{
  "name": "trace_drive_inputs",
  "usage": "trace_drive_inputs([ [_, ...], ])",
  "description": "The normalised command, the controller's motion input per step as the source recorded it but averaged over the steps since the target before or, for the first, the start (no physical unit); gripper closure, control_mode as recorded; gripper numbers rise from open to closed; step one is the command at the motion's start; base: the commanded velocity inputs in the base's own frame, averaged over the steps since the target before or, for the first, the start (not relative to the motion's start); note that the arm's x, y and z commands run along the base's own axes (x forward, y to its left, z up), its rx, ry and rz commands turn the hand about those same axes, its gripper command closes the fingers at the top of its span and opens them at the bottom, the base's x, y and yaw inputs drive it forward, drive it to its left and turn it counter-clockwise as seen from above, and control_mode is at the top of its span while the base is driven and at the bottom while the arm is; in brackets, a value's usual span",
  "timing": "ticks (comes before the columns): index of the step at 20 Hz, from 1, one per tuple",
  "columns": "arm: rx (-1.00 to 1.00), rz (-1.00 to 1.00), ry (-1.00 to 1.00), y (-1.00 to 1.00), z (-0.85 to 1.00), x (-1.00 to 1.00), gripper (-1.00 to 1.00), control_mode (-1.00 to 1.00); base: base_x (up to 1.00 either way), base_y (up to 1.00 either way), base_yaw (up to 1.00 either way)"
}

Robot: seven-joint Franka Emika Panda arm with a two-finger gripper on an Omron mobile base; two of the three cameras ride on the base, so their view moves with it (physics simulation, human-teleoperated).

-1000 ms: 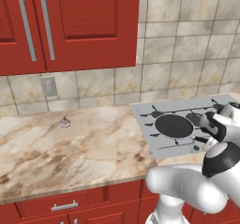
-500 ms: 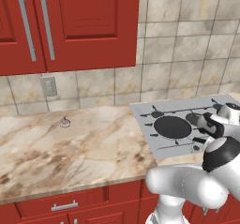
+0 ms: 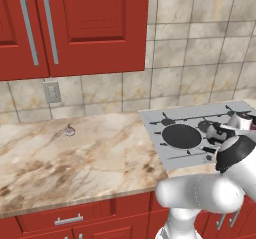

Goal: Place both pans onto different burners. Then place the garlic and the steak on different pans.

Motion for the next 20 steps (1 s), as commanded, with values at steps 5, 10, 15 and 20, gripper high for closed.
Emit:
trace_drive_inputs([
  [5, 0.00, 0.00, 0.00, 0.00, -0.12, 0.27, 1.00, -1.00, 0.00, 0.00, 0.00],
  [10, 0.00, 0.00, 0.01, 0.00, -0.06, 0.16, 1.00, -1.00, 0.00, 0.00, 0.00],
  [15, 0.00, 0.00, 0.00, 0.00, 0.00, 0.00, -1.00, -1.00, 0.00, 0.00, 0.00],
  [20, 0.00, 0.00, 0.00, 0.00, 0.00, 0.00, -1.00, -1.00, 0.00, 0.00, 0.00],
])
